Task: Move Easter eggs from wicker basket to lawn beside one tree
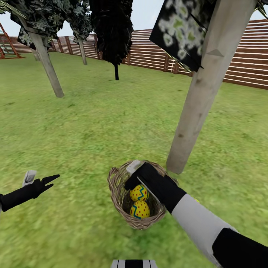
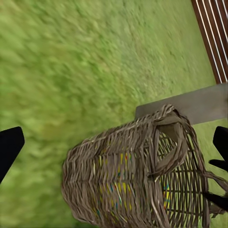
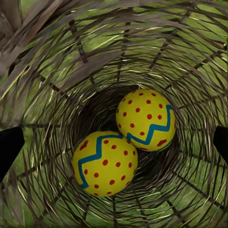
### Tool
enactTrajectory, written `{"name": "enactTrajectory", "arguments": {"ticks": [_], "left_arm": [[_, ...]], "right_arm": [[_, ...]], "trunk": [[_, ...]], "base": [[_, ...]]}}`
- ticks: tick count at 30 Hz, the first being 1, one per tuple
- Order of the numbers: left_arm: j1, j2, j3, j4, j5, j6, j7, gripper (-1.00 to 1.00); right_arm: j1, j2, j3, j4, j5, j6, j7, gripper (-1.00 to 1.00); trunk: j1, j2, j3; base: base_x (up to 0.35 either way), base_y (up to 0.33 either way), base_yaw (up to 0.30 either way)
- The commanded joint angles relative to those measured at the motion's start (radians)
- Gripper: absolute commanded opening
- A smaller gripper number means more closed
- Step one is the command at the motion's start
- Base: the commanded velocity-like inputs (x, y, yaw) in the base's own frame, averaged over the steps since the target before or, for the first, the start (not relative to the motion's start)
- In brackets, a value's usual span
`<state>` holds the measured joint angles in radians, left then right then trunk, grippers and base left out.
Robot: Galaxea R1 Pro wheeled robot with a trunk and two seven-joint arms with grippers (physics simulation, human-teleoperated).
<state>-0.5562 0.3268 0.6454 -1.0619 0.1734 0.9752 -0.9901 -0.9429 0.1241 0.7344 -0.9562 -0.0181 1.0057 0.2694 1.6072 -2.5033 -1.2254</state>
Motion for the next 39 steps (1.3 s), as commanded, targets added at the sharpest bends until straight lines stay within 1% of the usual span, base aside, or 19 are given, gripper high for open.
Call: {"name": "enactTrajectory", "arguments": {"ticks": [1,2,3,5,8,10,12,13,15,18,20,23,24,25,27,29,32,37,39], "left_arm": [[-0.001,0.000,0.001,0.000,-0.001,0.004,-0.004,1.00],[-0.001,0.000,0.000,-0.001,-0.001,0.005,-0.004,1.00],[-0.001,-0.001,-0.002,-0.001,0.000,0.005,-0.004,1.00],[-0.001,-0.001,-0.004,-0.003,0.000,0.004,-0.004,1.00],[-0.001,-0.003,-0.005,-0.005,0.000,0.005,-0.004,1.00],[-0.001,-0.003,-0.006,-0.004,0.000,0.005,-0.004,1.00],[-0.001,-0.004,-0.006,-0.004,0.000,0.004,-0.004,1.00],[-0.001,-0.004,-0.006,-0.003,0.000,0.005,-0.004,1.00],[-0.001,-0.005,-0.006,-0.004,-0.001,0.004,-0.004,1.00],[-0.001,-0.006,-0.007,-0.004,-0.001,0.004,-0.004,1.00],[-0.001,-0.006,-0.007,-0.004,-0.002,0.004,-0.004,1.00],[-0.001,-0.008,-0.008,-0.003,-0.002,0.004,-0.004,1.00],[-0.001,-0.009,-0.008,-0.003,-0.002,0.003,-0.004,1.00],[-0.001,-0.009,-0.008,-0.003,-0.002,0.003,-0.004,1.00],[-0.001,-0.009,-0.009,-0.003,-0.002,0.003,-0.004,1.00],[-0.001,-0.009,-0.009,-0.003,-0.002,0.003,-0.004,1.00],[-0.001,-0.009,-0.009,-0.003,-0.002,0.003,-0.004,1.00],[-0.001,-0.009,-0.009,-0.003,-0.002,0.003,-0.004,1.00],[-0.001,-0.010,-0.009,-0.003,-0.002,0.003,-0.004,1.00]], "right_arm": [[-0.014,-0.001,0.012,0.013,0.001,0.003,0.030,1.00],[-0.026,-0.003,0.021,0.025,0.004,0.001,0.062,1.00],[-0.041,-0.008,0.035,0.042,0.018,-0.001,0.107,1.00],[-0.056,-0.012,0.055,0.057,0.063,-0.003,0.156,1.00],[-0.066,-0.018,0.067,0.067,0.151,-0.006,0.221,1.00],[-0.069,-0.029,0.070,0.073,0.238,-0.009,0.301,1.00],[-0.069,-0.035,0.070,0.079,0.280,-0.010,0.326,1.00],[-0.069,-0.037,0.070,0.080,0.289,-0.010,0.330,1.00],[-0.069,-0.040,0.070,0.083,0.329,-0.010,0.339,1.00],[-0.070,-0.042,0.072,0.096,0.379,-0.011,0.345,1.00],[-0.070,-0.043,0.073,0.111,0.421,-0.013,0.357,1.00],[-0.070,-0.043,0.076,0.123,0.488,-0.021,0.406,1.00],[-0.070,-0.043,0.076,0.125,0.532,-0.026,0.448,1.00],[-0.070,-0.043,0.076,0.124,0.549,-0.029,0.468,1.00],[-0.070,-0.043,0.076,0.123,0.571,-0.044,0.502,1.00],[-0.070,-0.042,0.076,0.121,0.587,-0.077,0.542,1.00],[-0.070,-0.041,0.076,0.119,0.591,-0.095,0.554,1.00],[-0.070,-0.040,0.077,0.119,0.594,-0.099,0.555,1.00],[-0.070,-0.037,0.077,0.121,0.615,-0.099,0.555,1.00]], "trunk": [[0.000,0.000,-0.001],[0.000,0.000,-0.001],[0.000,0.000,-0.001],[0.000,0.000,-0.001],[0.000,0.000,-0.001],[0.000,0.000,-0.001],[0.000,0.000,-0.001],[0.000,0.000,-0.001],[0.000,0.000,-0.001],[0.001,-0.001,-0.012],[0.002,-0.002,-0.020],[0.003,-0.002,-0.032],[0.004,-0.002,-0.036],[0.004,-0.003,-0.039],[0.005,-0.003,-0.047],[0.006,-0.004,-0.055],[0.007,-0.004,-0.067],[0.010,-0.005,-0.086],[0.011,-0.006,-0.094]], "base": [[0.000,0.000,0.000],[0.000,0.000,0.000],[0.000,0.000,0.000],[0.000,0.000,0.000],[0.000,0.000,0.000],[0.000,0.000,0.000],[0.000,0.000,0.000],[0.000,0.000,0.000],[0.000,0.000,0.000],[0.000,0.000,0.000],[0.000,0.000,0.000],[0.000,0.000,0.000],[0.000,0.000,0.000],[0.000,0.000,0.000],[0.000,0.000,0.000],[0.000,0.000,0.000],[0.000,0.000,0.000],[0.000,0.000,0.000],[0.000,0.000,0.000]]}}
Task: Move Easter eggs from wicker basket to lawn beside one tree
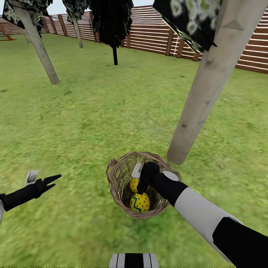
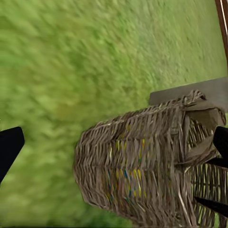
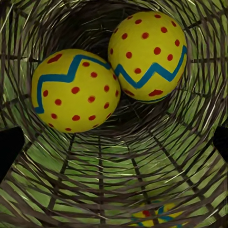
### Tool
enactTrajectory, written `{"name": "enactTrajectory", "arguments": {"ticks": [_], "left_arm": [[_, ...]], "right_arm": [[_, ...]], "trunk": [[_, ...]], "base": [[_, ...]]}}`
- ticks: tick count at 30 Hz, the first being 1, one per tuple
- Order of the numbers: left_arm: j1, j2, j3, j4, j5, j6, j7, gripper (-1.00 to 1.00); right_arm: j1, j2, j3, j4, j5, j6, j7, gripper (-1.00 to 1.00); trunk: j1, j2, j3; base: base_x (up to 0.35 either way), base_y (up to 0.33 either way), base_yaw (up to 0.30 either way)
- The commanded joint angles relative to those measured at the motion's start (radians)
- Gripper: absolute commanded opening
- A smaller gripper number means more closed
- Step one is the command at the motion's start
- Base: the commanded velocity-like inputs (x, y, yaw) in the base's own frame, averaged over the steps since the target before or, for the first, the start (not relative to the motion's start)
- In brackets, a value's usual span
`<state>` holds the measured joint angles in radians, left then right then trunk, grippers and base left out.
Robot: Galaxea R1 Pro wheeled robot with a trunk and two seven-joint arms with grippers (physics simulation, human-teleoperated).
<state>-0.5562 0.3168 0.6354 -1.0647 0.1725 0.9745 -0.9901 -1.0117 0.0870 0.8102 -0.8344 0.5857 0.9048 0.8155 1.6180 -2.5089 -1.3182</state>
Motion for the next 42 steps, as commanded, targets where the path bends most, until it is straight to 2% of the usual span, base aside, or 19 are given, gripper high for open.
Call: {"name": "enactTrajectory", "arguments": {"ticks": [1,3,5,6,11,17,20,21,22,25,32,35,42], "left_arm": [[-0.001,0.000,0.001,0.000,-0.001,0.004,-0.004,1.00],[-0.001,-0.001,0.001,0.000,-0.001,0.004,-0.004,1.00],[-0.001,-0.001,0.001,0.000,-0.001,0.004,-0.004,1.00],[-0.001,-0.002,0.001,-0.001,-0.001,0.004,-0.004,1.00],[-0.001,-0.002,0.001,-0.001,-0.001,0.004,-0.004,1.00],[-0.001,-0.002,0.001,0.000,-0.001,0.004,-0.004,1.00],[-0.001,-0.002,0.001,0.000,-0.001,0.004,-0.004,1.00],[-0.001,-0.002,0.001,-0.001,-0.001,0.004,-0.004,1.00],[-0.001,-0.002,0.001,-0.001,-0.001,0.004,-0.004,1.00],[-0.001,-0.002,0.001,-0.001,-0.001,0.004,-0.004,1.00],[-0.001,-0.002,0.000,0.000,-0.001,0.004,-0.004,1.00],[-0.001,-0.002,-0.024,0.000,-0.002,0.003,-0.003,1.00],[-0.001,-0.003,-0.031,0.001,-0.002,0.003,-0.002,1.00]], "right_arm": [[-0.001,0.001,0.001,0.002,0.030,0.001,0.010,1.00],[-0.001,0.003,0.001,0.006,0.078,-0.014,0.010,1.00],[-0.001,0.003,0.001,0.010,0.094,-0.046,0.010,1.00],[-0.001,0.003,0.001,0.024,0.102,-0.100,0.010,1.00],[-0.001,0.005,0.002,0.025,0.107,-0.136,0.011,1.00],[-0.001,0.005,0.004,0.027,0.148,-0.172,0.012,1.00],[-0.001,0.002,0.049,0.026,0.152,-0.210,0.045,1.00],[-0.001,0.001,0.079,0.026,0.155,-0.243,0.082,1.00],[-0.001,0.001,0.087,0.027,0.155,-0.254,0.095,1.00],[-0.001,0.000,0.101,0.025,0.157,-0.270,0.115,1.00],[-0.001,0.000,0.106,0.022,0.159,-0.276,0.119,1.00],[-0.001,-0.001,0.107,0.016,0.164,-0.289,0.120,1.00],[-0.001,0.005,0.104,0.018,0.229,-0.297,0.120,1.00]], "trunk": [[0.000,-0.001,-0.005],[0.001,-0.001,-0.012],[0.002,-0.002,-0.020],[0.002,-0.002,-0.024],[0.003,-0.002,-0.032],[0.003,-0.002,-0.032],[0.004,-0.002,-0.036],[0.004,-0.003,-0.040],[0.005,-0.003,-0.043],[0.006,-0.004,-0.055],[0.009,-0.005,-0.082],[0.011,-0.006,-0.094],[0.014,-0.008,-0.121]], "base": [[0.000,0.000,0.000],[0.000,0.000,0.000],[0.000,0.000,0.000],[0.000,0.000,0.000],[0.000,0.000,0.000],[0.000,0.000,0.000],[0.000,0.000,0.000],[0.000,0.000,0.000],[0.000,0.000,0.000],[0.000,0.000,0.000],[0.000,0.000,0.000],[0.000,0.000,0.000],[0.000,0.000,0.000]]}}
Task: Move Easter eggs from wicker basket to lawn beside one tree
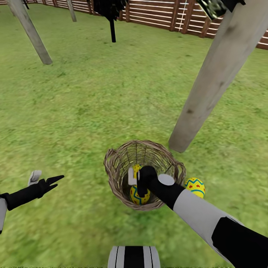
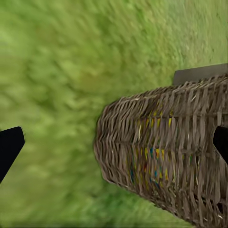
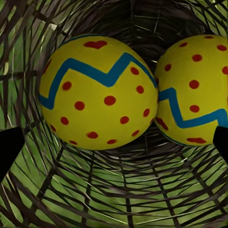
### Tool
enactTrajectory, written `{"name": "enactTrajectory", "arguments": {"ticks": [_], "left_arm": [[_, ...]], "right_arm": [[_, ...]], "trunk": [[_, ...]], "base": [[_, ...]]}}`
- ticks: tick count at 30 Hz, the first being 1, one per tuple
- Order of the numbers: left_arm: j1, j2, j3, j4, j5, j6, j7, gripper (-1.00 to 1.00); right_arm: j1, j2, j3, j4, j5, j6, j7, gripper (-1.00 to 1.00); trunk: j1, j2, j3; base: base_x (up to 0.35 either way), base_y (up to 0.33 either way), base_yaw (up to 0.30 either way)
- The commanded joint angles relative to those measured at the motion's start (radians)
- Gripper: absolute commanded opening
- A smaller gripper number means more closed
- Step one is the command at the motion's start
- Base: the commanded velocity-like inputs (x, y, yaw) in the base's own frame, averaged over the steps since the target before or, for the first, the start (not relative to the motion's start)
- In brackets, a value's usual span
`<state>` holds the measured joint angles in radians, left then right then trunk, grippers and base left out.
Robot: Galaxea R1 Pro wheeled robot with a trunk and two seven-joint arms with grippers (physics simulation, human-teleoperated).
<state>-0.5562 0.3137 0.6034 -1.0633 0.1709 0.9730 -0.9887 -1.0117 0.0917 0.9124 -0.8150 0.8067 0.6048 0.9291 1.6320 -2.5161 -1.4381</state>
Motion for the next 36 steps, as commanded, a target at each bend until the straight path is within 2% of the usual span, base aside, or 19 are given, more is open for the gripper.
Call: {"name": "enactTrajectory", "arguments": {"ticks": [1,4,13,20,30,36], "left_arm": [[-0.001,0.000,0.001,0.000,-0.001,0.004,-0.004,1.00],[-0.001,0.000,0.001,0.000,-0.001,0.004,-0.004,1.00],[-0.001,0.000,0.001,0.001,-0.001,0.004,-0.004,1.00],[-0.001,0.000,0.002,0.001,-0.001,0.004,-0.004,1.00],[-0.001,0.002,0.002,0.003,0.000,0.006,-0.005,1.00],[-0.001,0.001,0.004,-0.003,0.002,0.006,-0.005,1.00]], "right_arm": [[-0.001,0.000,0.001,-0.001,0.017,0.003,0.007,1.00],[-0.001,0.000,0.001,0.001,0.036,0.002,0.007,1.00],[-0.005,0.000,0.000,0.001,0.046,-0.002,0.007,1.00],[-0.004,0.000,0.000,0.001,0.073,-0.001,0.007,1.00],[-0.004,0.001,0.000,0.004,0.080,0.000,0.007,1.00],[-0.004,0.002,0.000,0.004,0.080,0.001,0.007,1.00]], "trunk": [[0.000,-0.001,-0.005],[0.002,-0.001,-0.016],[0.006,-0.003,-0.051],[0.009,-0.005,-0.078],[0.009,-0.005,-0.078],[0.009,-0.005,-0.078]], "base": [[0.000,0.000,0.000],[0.000,0.000,0.000],[0.000,0.000,0.000],[0.000,0.000,0.000],[0.005,-0.007,0.000],[0.217,0.056,0.000]]}}
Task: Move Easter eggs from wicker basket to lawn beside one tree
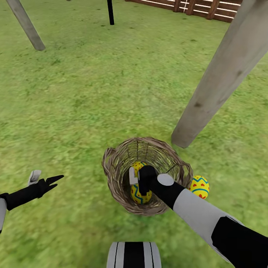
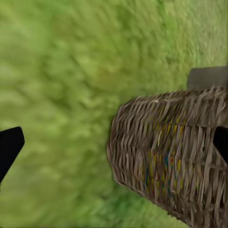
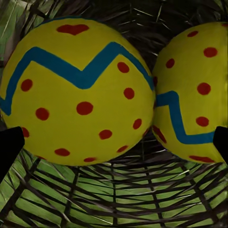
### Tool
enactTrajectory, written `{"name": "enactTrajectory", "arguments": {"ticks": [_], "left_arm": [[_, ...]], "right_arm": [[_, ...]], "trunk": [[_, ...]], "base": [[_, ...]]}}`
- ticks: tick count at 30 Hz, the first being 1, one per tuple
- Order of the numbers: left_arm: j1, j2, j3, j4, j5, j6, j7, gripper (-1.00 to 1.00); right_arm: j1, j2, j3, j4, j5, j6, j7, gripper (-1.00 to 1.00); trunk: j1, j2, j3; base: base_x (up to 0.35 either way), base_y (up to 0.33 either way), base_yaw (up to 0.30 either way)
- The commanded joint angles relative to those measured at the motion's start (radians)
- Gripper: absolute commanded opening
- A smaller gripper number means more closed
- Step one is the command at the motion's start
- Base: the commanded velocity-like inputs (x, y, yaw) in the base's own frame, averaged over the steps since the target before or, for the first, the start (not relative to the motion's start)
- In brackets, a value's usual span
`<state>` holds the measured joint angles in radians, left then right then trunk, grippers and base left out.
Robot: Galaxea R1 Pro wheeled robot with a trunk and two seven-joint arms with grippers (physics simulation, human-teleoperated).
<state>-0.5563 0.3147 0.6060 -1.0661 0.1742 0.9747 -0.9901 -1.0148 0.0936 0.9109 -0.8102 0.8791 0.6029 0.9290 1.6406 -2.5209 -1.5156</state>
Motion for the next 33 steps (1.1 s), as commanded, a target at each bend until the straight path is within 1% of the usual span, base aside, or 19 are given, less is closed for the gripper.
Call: {"name": "enactTrajectory", "arguments": {"ticks": [1,14,21,27,33], "left_arm": [[-0.001,0.000,0.001,0.000,-0.001,0.004,-0.004,1.00],[-0.001,0.000,0.001,0.000,-0.001,0.004,-0.005,1.00],[-0.001,0.000,0.000,0.002,-0.001,0.004,-0.004,1.00],[-0.001,0.000,0.001,0.003,-0.001,0.003,-0.005,1.00],[-0.001,-0.001,0.001,0.005,-0.001,0.004,-0.005,1.00]], "right_arm": [[-0.001,0.000,0.002,-0.002,0.007,0.003,0.007,1.00],[-0.001,0.000,0.002,-0.004,0.006,0.003,0.007,1.00],[-0.001,0.004,0.004,-0.002,0.004,0.003,0.007,1.00],[0.000,0.010,0.009,0.001,0.004,0.003,0.007,1.00],[0.001,0.011,0.009,0.002,0.004,0.003,0.007,1.00]], "trunk": [[0.000,0.000,-0.001],[0.000,0.000,-0.001],[0.000,0.000,-0.001],[0.000,0.000,-0.001],[0.000,0.000,-0.001]], "base": [[0.114,0.023,0.000],[0.061,0.028,0.000],[0.008,0.005,0.000],[-0.003,0.002,0.000],[-0.138,0.144,0.000]]}}
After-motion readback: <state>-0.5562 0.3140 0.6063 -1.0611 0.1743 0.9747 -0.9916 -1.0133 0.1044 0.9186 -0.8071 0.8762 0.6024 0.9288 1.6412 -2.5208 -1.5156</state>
